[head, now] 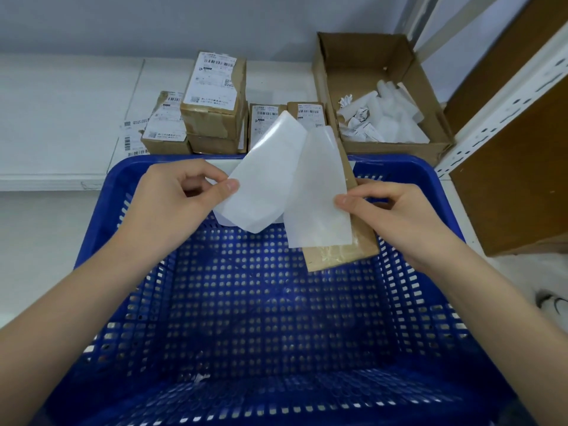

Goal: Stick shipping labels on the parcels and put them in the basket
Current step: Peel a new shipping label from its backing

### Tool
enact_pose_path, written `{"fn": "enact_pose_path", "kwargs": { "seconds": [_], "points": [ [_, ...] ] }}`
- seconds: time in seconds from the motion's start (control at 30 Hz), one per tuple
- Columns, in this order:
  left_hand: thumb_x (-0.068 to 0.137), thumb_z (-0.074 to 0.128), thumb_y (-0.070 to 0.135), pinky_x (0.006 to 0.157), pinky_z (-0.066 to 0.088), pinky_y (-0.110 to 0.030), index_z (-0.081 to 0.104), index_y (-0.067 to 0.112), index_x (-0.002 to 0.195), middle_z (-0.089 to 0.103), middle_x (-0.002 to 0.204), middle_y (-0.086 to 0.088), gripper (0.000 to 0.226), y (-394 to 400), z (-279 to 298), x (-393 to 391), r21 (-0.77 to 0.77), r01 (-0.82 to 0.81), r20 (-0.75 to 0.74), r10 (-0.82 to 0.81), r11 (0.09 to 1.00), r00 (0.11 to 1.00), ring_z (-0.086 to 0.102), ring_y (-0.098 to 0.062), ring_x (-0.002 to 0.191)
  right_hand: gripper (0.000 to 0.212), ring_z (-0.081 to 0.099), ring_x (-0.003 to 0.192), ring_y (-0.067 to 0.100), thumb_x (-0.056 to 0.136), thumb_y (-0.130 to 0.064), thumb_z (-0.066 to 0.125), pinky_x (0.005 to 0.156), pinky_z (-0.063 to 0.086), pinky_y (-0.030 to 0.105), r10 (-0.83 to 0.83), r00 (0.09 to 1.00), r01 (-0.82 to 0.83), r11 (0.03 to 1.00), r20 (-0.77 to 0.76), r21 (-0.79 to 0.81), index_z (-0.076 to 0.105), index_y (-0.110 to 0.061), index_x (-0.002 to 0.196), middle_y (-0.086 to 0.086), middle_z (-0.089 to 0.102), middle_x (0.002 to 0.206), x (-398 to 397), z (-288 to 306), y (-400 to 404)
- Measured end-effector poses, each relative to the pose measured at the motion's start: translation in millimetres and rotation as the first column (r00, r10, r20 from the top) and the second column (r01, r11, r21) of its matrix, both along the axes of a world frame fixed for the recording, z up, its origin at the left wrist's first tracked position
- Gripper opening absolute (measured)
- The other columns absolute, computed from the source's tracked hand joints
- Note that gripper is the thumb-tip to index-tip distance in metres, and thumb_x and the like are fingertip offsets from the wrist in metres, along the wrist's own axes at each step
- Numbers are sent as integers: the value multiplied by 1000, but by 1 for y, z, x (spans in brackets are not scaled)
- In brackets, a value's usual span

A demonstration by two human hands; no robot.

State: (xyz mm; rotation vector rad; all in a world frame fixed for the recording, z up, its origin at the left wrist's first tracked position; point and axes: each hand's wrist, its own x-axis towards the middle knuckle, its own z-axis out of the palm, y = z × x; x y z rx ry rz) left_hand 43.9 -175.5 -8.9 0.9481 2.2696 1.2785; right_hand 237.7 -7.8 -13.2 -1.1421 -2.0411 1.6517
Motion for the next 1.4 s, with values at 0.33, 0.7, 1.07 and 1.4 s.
{"fn": "enact_pose_path", "kwargs": {
  "seconds": [0.33, 0.7, 1.07, 1.4],
  "points": [
    [83, 71, 29, 57, 41, -4, 70, 22, 73, 68, 62, 13, 12, 0, 8, -7, 49, -89, 34, 87, 995, 996, 58, 5, 56, 8, 66, 91, 11, 83, -26, 68, 85, 55, 31, -20, 999, 20, 1000, -34, 19, 74, -24, 88, -6, 71, 98, 3, 4, 7],
    [85, 69, 25, 57, 40, -2, 70, 27, 77, 68, 65, 8, 9, -1, 13, -11, 67, -109, 52, 106, 992, 993, 56, 6, 52, 7, 67, 77, 0, 87, -22, 65, 63, 52, 13, -175, 973, 171, 985, -149, -40, 71, -25, 89, -11, 71, 90, 3, 2, 13],
    [88, 67, 26, 51, 39, -4, 67, 26, 76, 62, 52, 11, 12, -1, 8, -18, 84, -161, 44, 158, 983, 986, 53, 0, 46, 6, 64, 77, -6, 86, -27, 65, 61, 50, 11, -202, 971, 198, 979, -128, -45, 69, -30, 91, -11, 67, 102, 2, -1, 10],
    [78, 66, 28, 58, 44, -14, 72, 23, 77, 62, 71, 4, 8, 3, 11, -5, 244, -180, 516, 30, 953, 856, 48, -5, 57, 9, 68, 88, 10, 85, -24, 66, 76, 56, 23, -44, 996, 40, 998, -74, -58, 73, -21, 90, -7, 71, 100, -1, -4, -1]
  ]
}}
